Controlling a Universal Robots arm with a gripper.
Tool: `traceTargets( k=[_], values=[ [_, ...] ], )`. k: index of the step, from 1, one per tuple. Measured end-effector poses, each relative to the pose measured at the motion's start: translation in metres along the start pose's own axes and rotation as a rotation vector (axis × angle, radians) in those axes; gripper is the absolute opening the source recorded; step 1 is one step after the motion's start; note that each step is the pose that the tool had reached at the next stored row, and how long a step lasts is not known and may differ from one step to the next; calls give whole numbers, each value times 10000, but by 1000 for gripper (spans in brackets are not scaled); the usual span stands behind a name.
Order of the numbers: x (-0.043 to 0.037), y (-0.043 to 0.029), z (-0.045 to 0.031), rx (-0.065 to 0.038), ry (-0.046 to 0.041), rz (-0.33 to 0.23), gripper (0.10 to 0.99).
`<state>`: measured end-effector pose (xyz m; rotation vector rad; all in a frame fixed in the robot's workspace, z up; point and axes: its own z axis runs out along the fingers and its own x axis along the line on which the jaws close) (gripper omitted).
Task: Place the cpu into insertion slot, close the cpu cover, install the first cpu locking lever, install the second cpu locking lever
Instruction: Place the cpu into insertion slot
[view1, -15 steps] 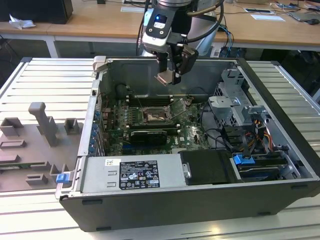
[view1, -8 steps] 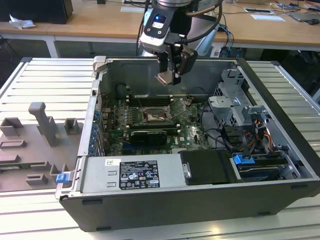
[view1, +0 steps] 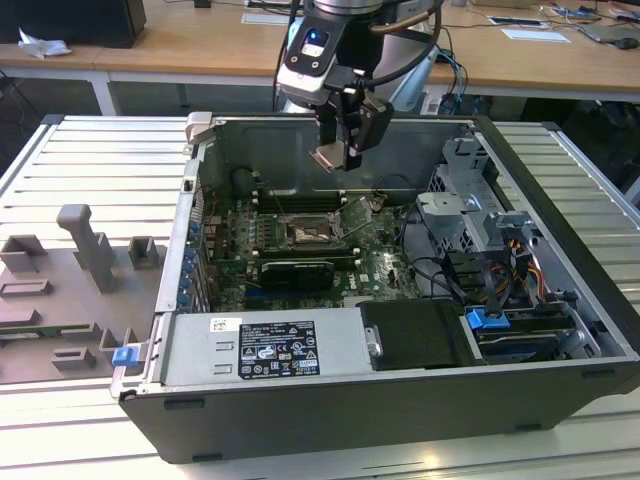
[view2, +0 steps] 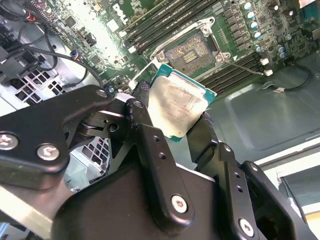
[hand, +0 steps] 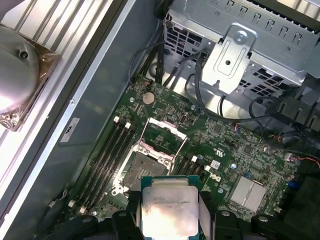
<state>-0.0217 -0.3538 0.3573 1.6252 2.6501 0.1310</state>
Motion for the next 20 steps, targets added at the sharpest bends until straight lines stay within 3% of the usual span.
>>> traceTargets(
  k=[20],
  values=[
    [0, -1, 13, -15, -72, 823, 541]
  ],
)
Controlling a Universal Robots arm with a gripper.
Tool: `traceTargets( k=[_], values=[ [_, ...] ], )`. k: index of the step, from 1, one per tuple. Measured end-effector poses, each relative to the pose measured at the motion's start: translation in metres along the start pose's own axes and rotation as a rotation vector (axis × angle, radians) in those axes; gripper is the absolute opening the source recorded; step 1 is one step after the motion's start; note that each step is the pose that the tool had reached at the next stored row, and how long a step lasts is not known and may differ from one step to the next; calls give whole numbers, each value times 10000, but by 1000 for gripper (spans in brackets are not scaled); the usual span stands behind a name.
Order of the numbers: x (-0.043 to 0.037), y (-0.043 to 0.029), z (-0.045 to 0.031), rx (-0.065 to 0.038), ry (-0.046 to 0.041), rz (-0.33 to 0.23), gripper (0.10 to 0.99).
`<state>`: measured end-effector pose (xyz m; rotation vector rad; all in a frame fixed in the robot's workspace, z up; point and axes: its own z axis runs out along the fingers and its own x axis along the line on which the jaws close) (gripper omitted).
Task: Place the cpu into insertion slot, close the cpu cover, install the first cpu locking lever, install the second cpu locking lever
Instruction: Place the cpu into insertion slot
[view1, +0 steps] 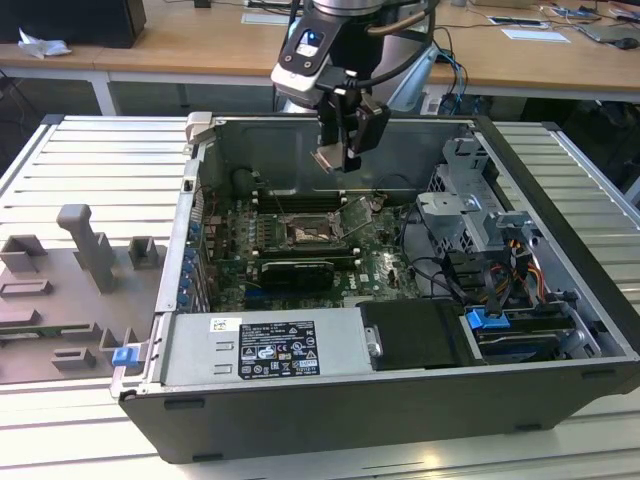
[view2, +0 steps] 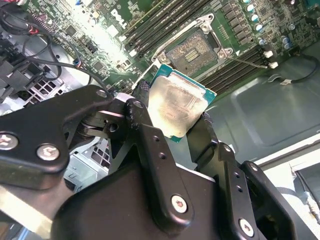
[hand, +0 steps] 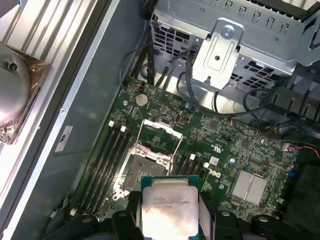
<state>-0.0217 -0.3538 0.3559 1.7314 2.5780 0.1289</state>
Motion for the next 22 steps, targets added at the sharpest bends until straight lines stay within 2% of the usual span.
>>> traceTargets(
  k=[22],
  values=[
    [6, -21, 53, -17, -99, 1066, 541]
  ],
)
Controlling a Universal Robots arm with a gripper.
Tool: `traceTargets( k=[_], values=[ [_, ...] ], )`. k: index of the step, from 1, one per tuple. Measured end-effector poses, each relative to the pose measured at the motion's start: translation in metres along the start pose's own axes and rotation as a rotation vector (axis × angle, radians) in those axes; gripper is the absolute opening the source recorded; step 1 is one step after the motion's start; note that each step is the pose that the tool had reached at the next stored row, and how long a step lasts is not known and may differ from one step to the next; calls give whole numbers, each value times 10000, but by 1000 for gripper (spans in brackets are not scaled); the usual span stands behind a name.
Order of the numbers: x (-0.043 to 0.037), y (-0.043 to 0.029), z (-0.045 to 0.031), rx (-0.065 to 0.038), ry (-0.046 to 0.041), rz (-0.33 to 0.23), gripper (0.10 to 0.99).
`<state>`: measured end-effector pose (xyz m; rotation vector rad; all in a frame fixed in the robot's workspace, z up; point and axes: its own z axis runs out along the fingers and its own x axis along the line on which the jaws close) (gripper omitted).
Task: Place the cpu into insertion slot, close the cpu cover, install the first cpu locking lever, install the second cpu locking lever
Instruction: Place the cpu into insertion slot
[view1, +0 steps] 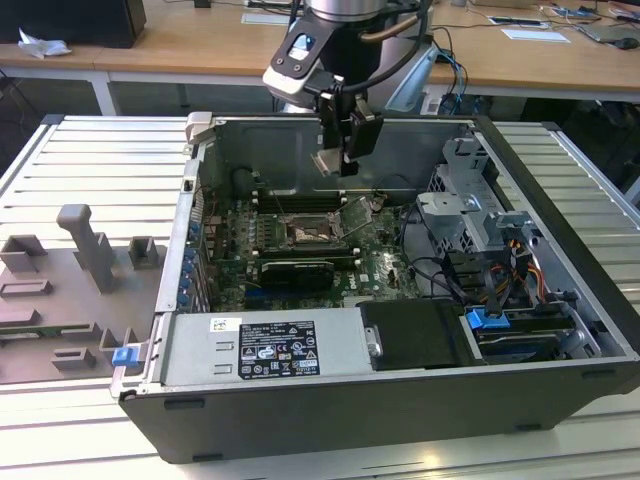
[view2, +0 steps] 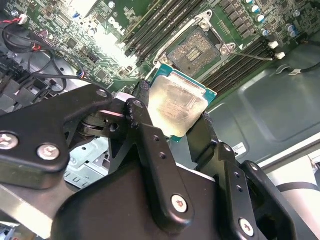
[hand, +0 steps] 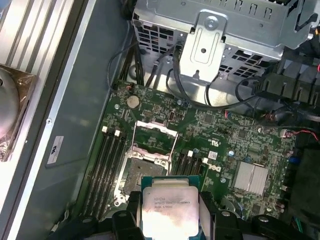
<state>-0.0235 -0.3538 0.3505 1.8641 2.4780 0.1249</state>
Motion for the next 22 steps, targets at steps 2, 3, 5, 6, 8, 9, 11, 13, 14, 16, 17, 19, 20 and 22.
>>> traceTargets(
  k=[2, 3, 5, 6, 8, 9, 11, 13, 14, 16, 17, 19, 20, 22],
  values=[
    [2, -6, 4, -1, -9, 96, 541],
    [2, -7, 5, -2, -10, 122, 541],
    [3, -11, 8, -4, -18, 209, 541],
    [3, -12, 10, -4, -22, 254, 541],
    [3, -13, 11, -5, -27, 307, 541],
    [3, -13, 13, -6, -29, 332, 541],
    [4, -15, 15, -7, -35, 405, 541],
    [4, -16, 18, -9, -41, 470, 541],
    [4, -16, 19, -9, -44, 502, 541],
    [4, -17, 23, -10, -51, 585, 541],
    [4, -18, 26, -11, -55, 631, 541],
    [4, -18, 29, -12, -62, 711, 541],
    [4, -18, 30, -13, -65, 743, 541],
    [4, -19, 35, -16, -74, 854, 541]
  ],
)
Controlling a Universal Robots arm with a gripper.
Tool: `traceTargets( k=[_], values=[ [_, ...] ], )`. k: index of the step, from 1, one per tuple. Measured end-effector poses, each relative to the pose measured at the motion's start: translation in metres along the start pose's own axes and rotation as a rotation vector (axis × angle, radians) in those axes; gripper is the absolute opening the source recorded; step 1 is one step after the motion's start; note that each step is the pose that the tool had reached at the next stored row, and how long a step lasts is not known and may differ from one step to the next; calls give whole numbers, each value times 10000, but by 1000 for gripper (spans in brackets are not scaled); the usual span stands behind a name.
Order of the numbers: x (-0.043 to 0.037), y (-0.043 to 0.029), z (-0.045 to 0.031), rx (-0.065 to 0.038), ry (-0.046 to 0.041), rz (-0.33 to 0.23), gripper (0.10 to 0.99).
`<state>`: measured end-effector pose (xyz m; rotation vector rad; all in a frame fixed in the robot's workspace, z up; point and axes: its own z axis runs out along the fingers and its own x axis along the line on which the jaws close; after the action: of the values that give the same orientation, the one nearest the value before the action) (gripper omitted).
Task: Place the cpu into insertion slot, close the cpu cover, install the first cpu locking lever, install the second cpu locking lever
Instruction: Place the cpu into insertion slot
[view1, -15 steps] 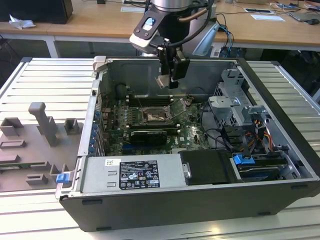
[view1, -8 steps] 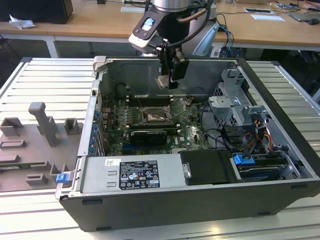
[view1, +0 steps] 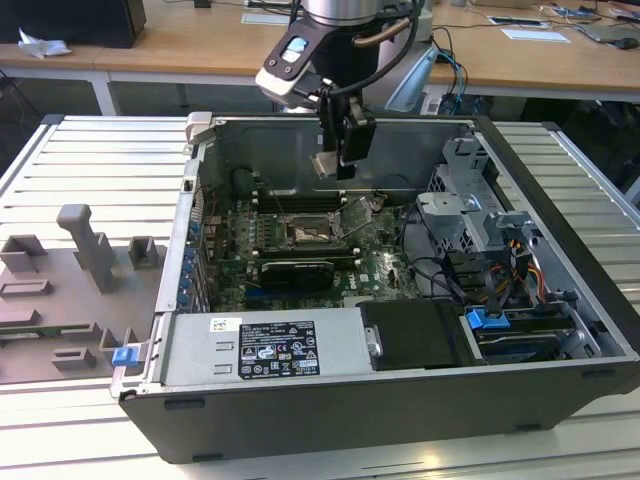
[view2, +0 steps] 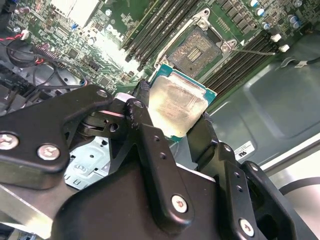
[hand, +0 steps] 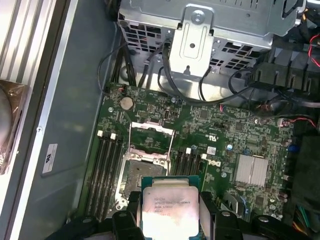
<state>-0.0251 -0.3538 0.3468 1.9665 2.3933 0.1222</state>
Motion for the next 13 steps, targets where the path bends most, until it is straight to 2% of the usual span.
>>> traceTargets(
  k=[13],
  values=[
    [-1, -2, 24, -9, -47, 536, 541]
  ],
)
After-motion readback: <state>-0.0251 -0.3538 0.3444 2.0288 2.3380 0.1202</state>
